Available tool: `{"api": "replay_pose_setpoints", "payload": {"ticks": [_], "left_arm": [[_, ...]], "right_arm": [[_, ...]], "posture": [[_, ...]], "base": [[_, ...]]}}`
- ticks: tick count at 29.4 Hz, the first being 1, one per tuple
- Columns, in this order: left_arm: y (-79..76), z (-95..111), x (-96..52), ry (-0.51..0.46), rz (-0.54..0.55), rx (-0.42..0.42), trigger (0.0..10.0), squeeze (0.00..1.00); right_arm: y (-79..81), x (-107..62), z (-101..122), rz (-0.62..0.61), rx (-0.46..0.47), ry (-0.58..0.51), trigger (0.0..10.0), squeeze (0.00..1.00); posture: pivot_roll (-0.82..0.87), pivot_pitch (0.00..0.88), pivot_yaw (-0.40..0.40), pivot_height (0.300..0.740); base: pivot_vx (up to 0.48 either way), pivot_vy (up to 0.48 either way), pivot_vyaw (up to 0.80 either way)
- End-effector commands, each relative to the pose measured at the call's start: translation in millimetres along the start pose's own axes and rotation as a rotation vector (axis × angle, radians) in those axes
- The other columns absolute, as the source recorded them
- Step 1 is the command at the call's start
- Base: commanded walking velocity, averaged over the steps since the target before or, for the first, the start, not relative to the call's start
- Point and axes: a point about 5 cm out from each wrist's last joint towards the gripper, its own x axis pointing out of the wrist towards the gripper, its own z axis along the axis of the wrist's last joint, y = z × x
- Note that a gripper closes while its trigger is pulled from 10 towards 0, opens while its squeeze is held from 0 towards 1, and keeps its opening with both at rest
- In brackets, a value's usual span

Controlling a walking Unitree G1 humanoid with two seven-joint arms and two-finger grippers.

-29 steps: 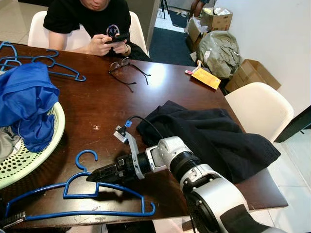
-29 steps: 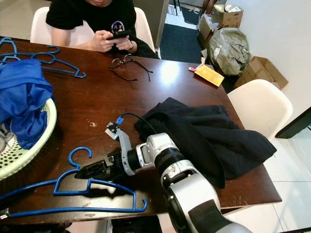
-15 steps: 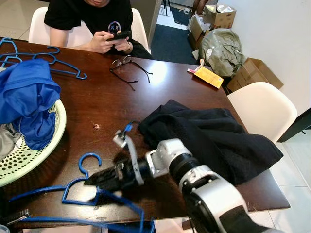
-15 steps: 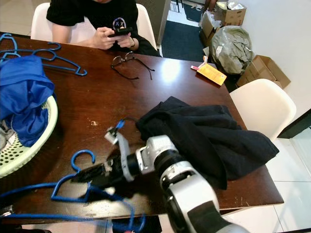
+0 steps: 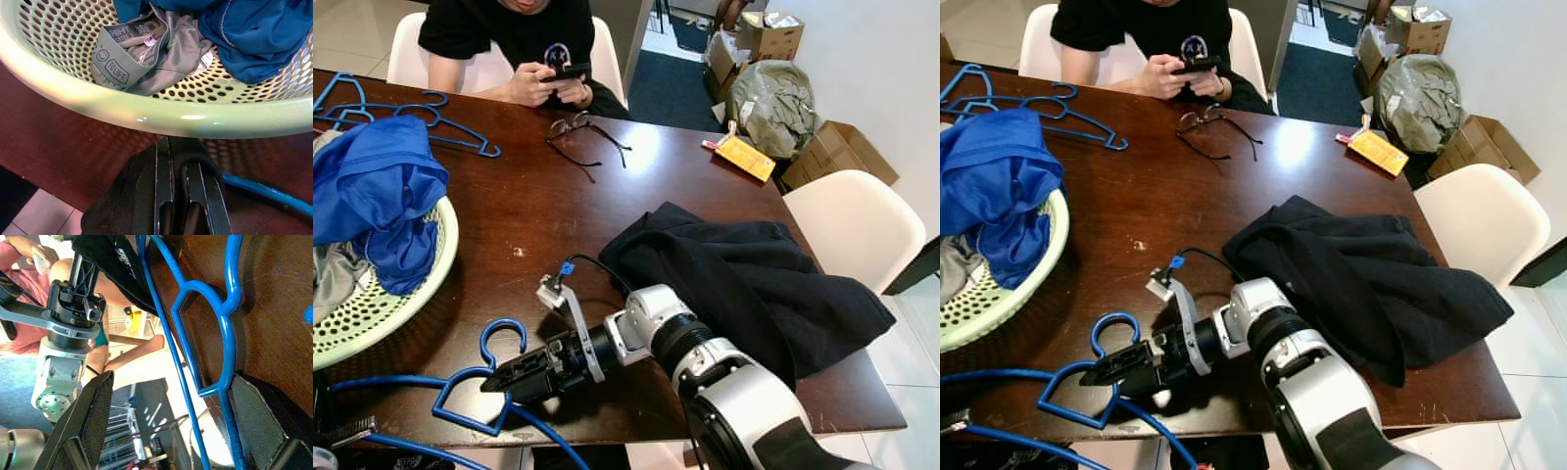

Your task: Hang hanger

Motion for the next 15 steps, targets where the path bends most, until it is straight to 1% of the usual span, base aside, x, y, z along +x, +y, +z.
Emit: {"api": "replay_pose_setpoints", "payload": {"ticks": [1, 3, 6, 10, 13, 14, 15], "left_arm": [[-4.4, 2, -1.6, -0.007, -0.026, -0.004, 10.0, 0.0], [-5.6, 2, -1.2, -0.008, -0.027, -0.009, 10.0, 0.0], [-5.6, 2, -1.2, -0.008, -0.027, -0.009, 10.0, 0.0], [-6.5, 1, -0.7, -0.009, -0.029, -0.014, 10.0, 0.0], [-7.0, 1, -0.1, -0.009, -0.029, -0.018, 10.0, 0.0], [-7.2, 1, -0.1, -0.009, -0.029, -0.02, 10.0, 0.0], [-7.2, 1, -0.1, -0.009, -0.029, -0.02, 10.0, 0.0]], "right_arm": [[-38.2, 1.3, -34, -0.284, 0.073, 0.136, 10.0, 0.0], [-40.6, 4.6, -33, -0.331, 0.063, 0.106, 10.0, 0.0], [-40.6, 4.6, -33, -0.331, 0.063, 0.106, 10.0, 0.0], [-38.9, 8.4, -30, -0.344, 0.066, 0.069, 10.0, 0.0], [-36.0, 14.7, -29, -0.341, 0.082, 0.057, 10.0, 0.0], [-35.0, 17.1, -29, -0.338, 0.088, 0.057, 1.0, 0.0], [-35.0, 17.1, -29, -0.338, 0.088, 0.057, 1.0, 0.0]], "posture": [[0.26, 0.14, -0.221, 0.735], [0.26, 0.14, -0.219, 0.735], [0.26, 0.14, -0.219, 0.735], [0.26, 0.14, -0.219, 0.735], [0.25, 0.14, -0.219, 0.735], [0.25, 0.141, -0.22, 0.735], [0.25, 0.141, -0.22, 0.735]], "base": [[0.0, 0.0, 0.0], [0.0, 0.0, 0.0], [0.0, 0.0, 0.0], [0.0, 0.0, 0.0], [0.0, 0.0, 0.0], [0.0, 0.0, 0.0], [0.0, 0.0, 0.0]]}}
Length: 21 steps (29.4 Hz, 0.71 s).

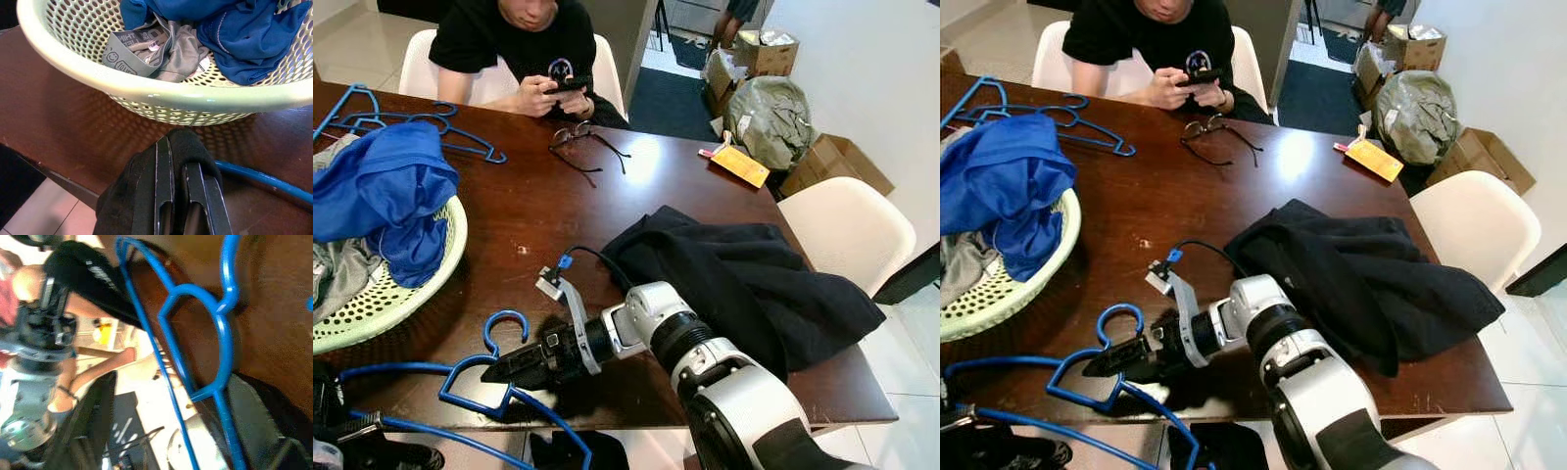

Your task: Hang hanger

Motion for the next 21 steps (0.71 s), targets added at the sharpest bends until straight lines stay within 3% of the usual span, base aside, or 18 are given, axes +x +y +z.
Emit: {"api": "replay_pose_setpoints", "payload": {"ticks": [1, 2, 21], "left_arm": [[-2.8, 0, -1.6, 0.0, -0.012, -0.006, 10.0, 0.0], [-2.9, 0, -1.5, 0.0, -0.012, -0.007, 10.0, 0.0], [-3.4, -1, -0.5, -0.001, -0.009, -0.013, 10.0, 0.0]], "right_arm": [[-29.9, 18.3, -40, -0.198, 0.103, 0.132, 1.0, 0.0], [-29.0, 20.0, -40, -0.196, 0.108, 0.129, 0.0, 0.0], [-19.0, 32.1, -43, -0.136, 0.158, 0.131, 0.0, 0.0]], "posture": [[0.25, 0.141, -0.22, 0.735], [0.25, 0.141, -0.22, 0.735], [0.25, 0.143, -0.224, 0.735]], "base": [[0.0, 0.0, 0.0], [0.0, 0.0, 0.0], [0.0, 0.0, 0.0]]}}
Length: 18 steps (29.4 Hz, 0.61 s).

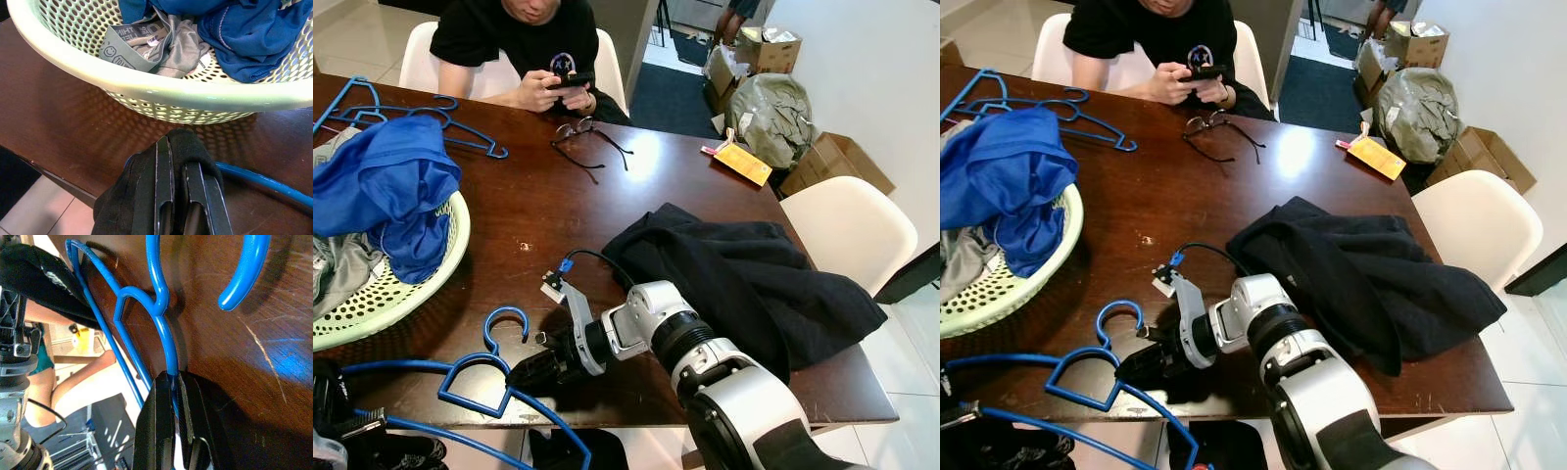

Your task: Hang hanger

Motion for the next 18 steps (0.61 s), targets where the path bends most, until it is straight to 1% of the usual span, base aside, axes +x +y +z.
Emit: {"api": "replay_pose_setpoints", "payload": {"ticks": [1, 5, 6, 7, 8, 9, 11, 12, 13, 14, 15, 16, 17, 18], "left_arm": [[-1.2, -2, -1.0, 0.003, -0.006, 0.001, 10.0, 0.0], [-2.0, -2, 0.1, 0.0, -0.009, -0.003, 10.0, 0.0], [-3.4, -2, 1.0, -0.002, -0.015, -0.009, 10.0, 0.0], [-3.4, -2, 1.0, -0.002, -0.015, -0.009, 10.0, 0.0], [-4.4, -2, 1.5, -0.003, -0.019, -0.014, 10.0, 0.0], [-9.7, -2, 3.0, -0.002, -0.048, -0.04, 10.0, 0.0], [-9.7, -2, 3.0, -0.002, -0.048, -0.04, 10.0, 0.0], [-14.2, -2, 3.7, -0.002, -0.072, -0.055, 10.0, 0.0], [-21.6, -2, 4.8, 0.0, -0.11, -0.09, 10.0, 0.0], [-21.6, -2, 4.8, 0.0, -0.11, -0.09, 10.0, 0.0], [-31.9, -1, 5.5, -0.002, -0.167, -0.123, 10.0, 0.0], [-31.9, -1, 5.5, -0.002, -0.167, -0.123, 10.0, 0.0], [-48.7, 2, 5.2, -0.005, -0.263, -0.17, 10.0, 0.0], [-48.7, 2, 5.2, -0.005, -0.263, -0.17, 10.0, 0.0]], "right_arm": [[-11.4, 34.6, -41, -0.027, 0.113, 0.132, 0.0, 0.0], [-12.1, 32.1, -38, -0.023, 0.124, 0.106, 0.0, 0.0], [-12.9, 27.2, -33, -0.018, 0.13, 0.078, 0.0, 0.0], [-12.9, 27.2, -33, -0.018, 0.13, 0.078, 0.0, 0.0], [-13.3, 23.6, -30, -0.014, 0.133, 0.058, 0.0, 0.0], [-14.9, 6.3, -16, 0.002, 0.133, -0.014, 0.0, 0.0], [-14.9, 6.3, -16, 0.002, 0.133, -0.014, 0.0, 0.0], [-16.2, -5.3, -9, 0.009, 0.129, -0.053, 0.0, 0.0], [-17.2, -20.7, 0, 0.021, 0.118, -0.103, 0.0, 0.0], [-17.2, -20.7, 0, 0.021, 0.118, -0.103, 0.0, 0.0], [-18.4, -38.0, 9, 0.03, 0.098, -0.149, 0.0, 0.0], [-18.4, -38.0, 9, 0.03, 0.098, -0.149, 0.0, 0.0], [-19.8, -65.9, 20, 0.039, 0.061, -0.213, 0.0, 0.0], [-19.8, -65.9, 20, 0.039, 0.061, -0.213, 0.0, 0.0]], "posture": [[0.25, 0.137, -0.224, 0.735], [0.25, 0.133, -0.222, 0.735], [0.25, 0.129, -0.219, 0.735], [0.25, 0.129, -0.219, 0.735], [0.25, 0.129, -0.219, 0.735], [0.25, 0.12, -0.211, 0.735], [0.25, 0.12, -0.211, 0.735], [0.25, 0.117, -0.209, 0.735], [0.24, 0.11, -0.202, 0.735], [0.24, 0.11, -0.202, 0.735], [0.24, 0.105, -0.199, 0.735], [0.24, 0.105, -0.199, 0.735], [0.24, 0.099, -0.193, 0.735], [0.24, 0.099, -0.193, 0.735]], "base": [[0.0, 0.0, 0.0], [0.0, 0.0, 0.0], [0.0, 0.0, 0.0], [0.0, 0.0, 0.0], [0.0, 0.0, 0.0], [0.0, 0.0, 0.0], [0.0, 0.0, 0.0], [0.0, 0.0, 0.0], [0.0, 0.0, 0.0], [0.0, 0.0, 0.0], [0.0, 0.0, 0.0], [0.0, 0.0, 0.0], [0.0, 0.0, 0.0], [0.0, 0.0, 0.0]]}}
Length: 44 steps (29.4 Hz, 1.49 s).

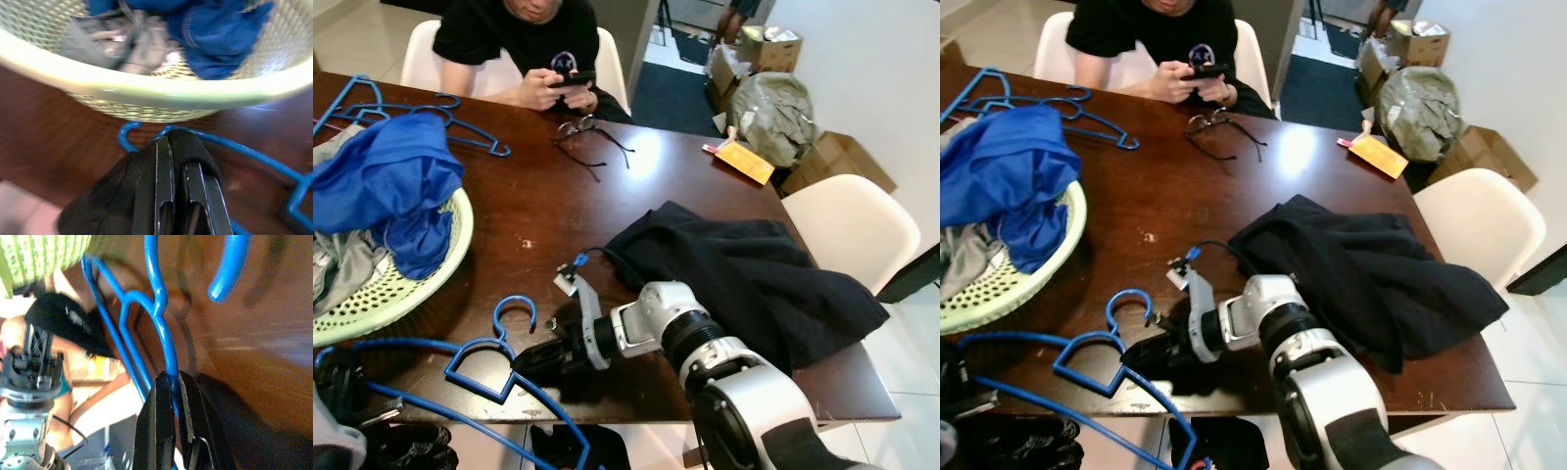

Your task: Hang hanger

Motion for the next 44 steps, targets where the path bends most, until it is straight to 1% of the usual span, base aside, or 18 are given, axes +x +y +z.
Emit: {"api": "replay_pose_setpoints", "payload": {"ticks": [1, 3, 4, 5, 6, 7, 9, 13, 16, 18, 19, 22, 26, 31, 35, 37, 39, 44], "left_arm": [[-18.0, 2, 0.1, -0.01, -0.107, -0.054, 10.0, 0.0], [-18.0, 2, 0.1, -0.01, -0.107, -0.054, 10.0, 0.0], [-24.2, 3, 0.4, -0.006, -0.152, -0.06, 10.0, 0.0], [-24.2, 3, 0.4, -0.006, -0.152, -0.06, 10.0, 0.0], [-25.6, 3, 0.6, -0.004, -0.168, -0.063, 10.0, 0.0], [-25.6, 3, 0.6, -0.004, -0.168, -0.063, 10.0, 0.0], [-26.7, 3, 1.1, -0.004, -0.178, -0.066, 10.0, 0.0], [-27.2, 3, 1.4, -0.003, -0.181, -0.067, 10.0, 0.0], [-29.7, 1, 3.3, -0.002, -0.194, -0.063, 10.0, 0.0], [-29.7, 1, 3.3, -0.002, -0.194, -0.063, 10.0, 0.0], [-30.6, 1, 4.1, -0.001, -0.202, -0.059, 10.0, 0.0], [-31.2, 0, 4.8, 0.0, -0.207, -0.053, 10.0, 0.0], [-30.7, -1, 6.2, 0.003, -0.213, -0.04, 10.0, 0.0], [-29.6, -3, 7.9, 0.007, -0.214, -0.03, 10.0, 0.0], [-28.2, -5, 9.2, 0.011, -0.216, -0.028, 10.0, 0.0], [-28.2, -5, 9.2, 0.011, -0.216, -0.028, 10.0, 0.0], [-27.8, -6, 10.4, 0.014, -0.218, -0.029, 10.0, 0.0], [-27.9, -7, 12.0, 0.015, -0.225, -0.029, 10.0, 0.0]], "right_arm": [[-1.9, -15.0, 7, -0.002, -0.037, -0.021, 0.0, 0.0], [-1.9, -15.0, 7, -0.002, -0.037, -0.021, 0.0, 0.0], [-8.3, -50.0, 20, -0.075, -0.13, -0.062, 0.0, 0.0], [-8.3, -50.0, 20, -0.075, -0.13, -0.062, 0.0, 0.0], [-10.0, -77.0, 30, -0.138, -0.206, -0.092, 0.0, 0.0], [-10.0, -77.0, 30, -0.138, -0.206, -0.092, 0.0, 0.0], [-7.3, -102.6, 40, -0.196, -0.264, -0.146, 0.0, 0.0], [-5.8, -112.0, 45, -0.22, -0.284, -0.171, 0.0, 0.0], [6.6, -142.3, 66, -0.266, -0.356, -0.369, 0.0, 0.0], [6.6, -142.3, 66, -0.266, -0.356, -0.369, 0.0, 0.0], [12.0, -152.4, 75, -0.287, -0.382, -0.482, 0.0, 0.0], [16.2, -156.5, 81, -0.316, -0.439, -0.564, 0.0, 0.0], [22.2, -140.5, 84, -0.356, -0.533, -0.644, 0.0, 0.0], [20.2, -126.3, 79, -0.565, -0.599, -0.703, 0.0, 0.0], [12.2, -143.9, 76, -0.788, -0.599, -0.688, 0.0, 0.0], [12.2, -143.9, 76, -0.788, -0.599, -0.688, 0.0, 0.0], [6.3, -164.0, 74, -0.943, -0.609, -0.72, 0.0, 0.0], [-0.1, -174.2, 61, -1.058, -0.605, -0.734, 0.0, 0.0]], "posture": [[0.24, 0.098, -0.191, 0.735], [0.24, 0.098, -0.191, 0.735], [0.23, 0.096, -0.181, 0.735], [0.23, 0.096, -0.181, 0.735], [0.23, 0.096, -0.18, 0.735], [0.23, 0.096, -0.18, 0.735], [0.23, 0.094, -0.176, 0.735], [0.23, 0.094, -0.176, 0.735], [0.22, 0.088, -0.168, 0.735], [0.22, 0.088, -0.168, 0.735], [0.22, 0.088, -0.165, 0.735], [0.22, 0.086, -0.16, 0.735], [0.22, 0.086, -0.152, 0.735], [0.22, 0.087, -0.145, 0.735], [0.2, 0.087, -0.137, 0.735], [0.2, 0.087, -0.137, 0.735], [0.19, 0.088, -0.132, 0.735], [0.18, 0.088, -0.124, 0.735]], "base": [[0.0, 0.0, 0.0], [0.0, 0.0, 0.0], [0.0, 0.0, 0.0], [0.0, 0.0, 0.0], [0.0, 0.0, 0.0], [0.0, 0.0, 0.0], [0.0, 0.0, 0.0], [0.0, 0.0, 0.0], [0.0, 0.0, 0.0], [0.0, 0.0, 0.0], [0.0, 0.0, 0.0], [0.0, 0.0, 0.0], [0.0, 0.0, 0.0], [0.0, 0.0, 0.0], [0.0, 0.0, 0.0], [0.0, 0.0, 0.0], [0.0, 0.0, 0.0], [0.0, 0.0, 0.0]]}}
